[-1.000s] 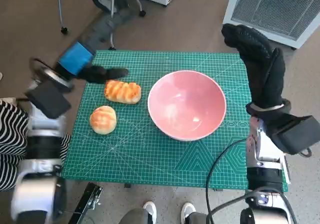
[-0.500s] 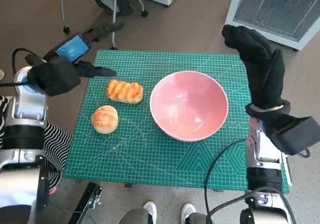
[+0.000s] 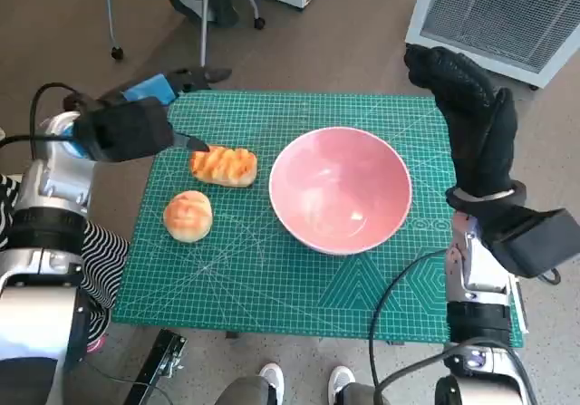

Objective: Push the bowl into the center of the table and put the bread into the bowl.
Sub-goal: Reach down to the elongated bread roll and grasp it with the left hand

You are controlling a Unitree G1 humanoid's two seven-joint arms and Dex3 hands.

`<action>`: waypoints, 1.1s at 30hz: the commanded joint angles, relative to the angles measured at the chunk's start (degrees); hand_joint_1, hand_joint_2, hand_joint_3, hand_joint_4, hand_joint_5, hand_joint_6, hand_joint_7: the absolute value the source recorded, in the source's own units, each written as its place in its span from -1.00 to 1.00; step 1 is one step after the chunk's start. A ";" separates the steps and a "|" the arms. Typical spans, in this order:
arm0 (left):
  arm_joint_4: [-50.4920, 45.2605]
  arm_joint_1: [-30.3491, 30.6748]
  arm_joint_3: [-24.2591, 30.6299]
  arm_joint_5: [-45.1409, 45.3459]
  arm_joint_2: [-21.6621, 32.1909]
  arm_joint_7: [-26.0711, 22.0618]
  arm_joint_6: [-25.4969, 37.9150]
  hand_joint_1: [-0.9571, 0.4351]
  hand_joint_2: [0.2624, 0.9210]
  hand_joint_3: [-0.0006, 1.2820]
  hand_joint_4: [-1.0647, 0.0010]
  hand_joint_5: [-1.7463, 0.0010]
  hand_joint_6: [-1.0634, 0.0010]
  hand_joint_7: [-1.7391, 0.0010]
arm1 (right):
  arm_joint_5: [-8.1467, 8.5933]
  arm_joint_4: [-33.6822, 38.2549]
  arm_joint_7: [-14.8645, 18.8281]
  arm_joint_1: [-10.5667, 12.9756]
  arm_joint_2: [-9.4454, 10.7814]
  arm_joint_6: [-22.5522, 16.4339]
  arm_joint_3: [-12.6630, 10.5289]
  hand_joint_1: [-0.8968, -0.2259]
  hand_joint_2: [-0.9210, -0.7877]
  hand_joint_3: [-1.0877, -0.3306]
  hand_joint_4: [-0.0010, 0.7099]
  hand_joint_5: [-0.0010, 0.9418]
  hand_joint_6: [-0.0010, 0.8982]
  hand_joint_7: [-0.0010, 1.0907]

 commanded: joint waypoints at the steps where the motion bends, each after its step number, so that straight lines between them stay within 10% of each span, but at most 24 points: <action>1: 3.01 -2.75 -2.26 2.30 -1.56 1.33 1.02 -0.09 0.50 -1.00 0.69 1.00 0.35 0.97 | 0.92 0.85 0.10 1.01 -0.35 0.56 -0.34 -0.52 -1.00 0.17 -0.51 -0.99 -0.84 -0.18; 33: 12.48 -6.23 -12.62 11.82 -9.40 5.75 13.53 -0.11 0.53 -1.00 0.69 1.00 0.37 1.00 | 1.45 0.78 0.22 1.36 -1.05 1.59 -0.77 -0.46 -1.00 0.17 -0.51 -0.99 -0.85 -0.17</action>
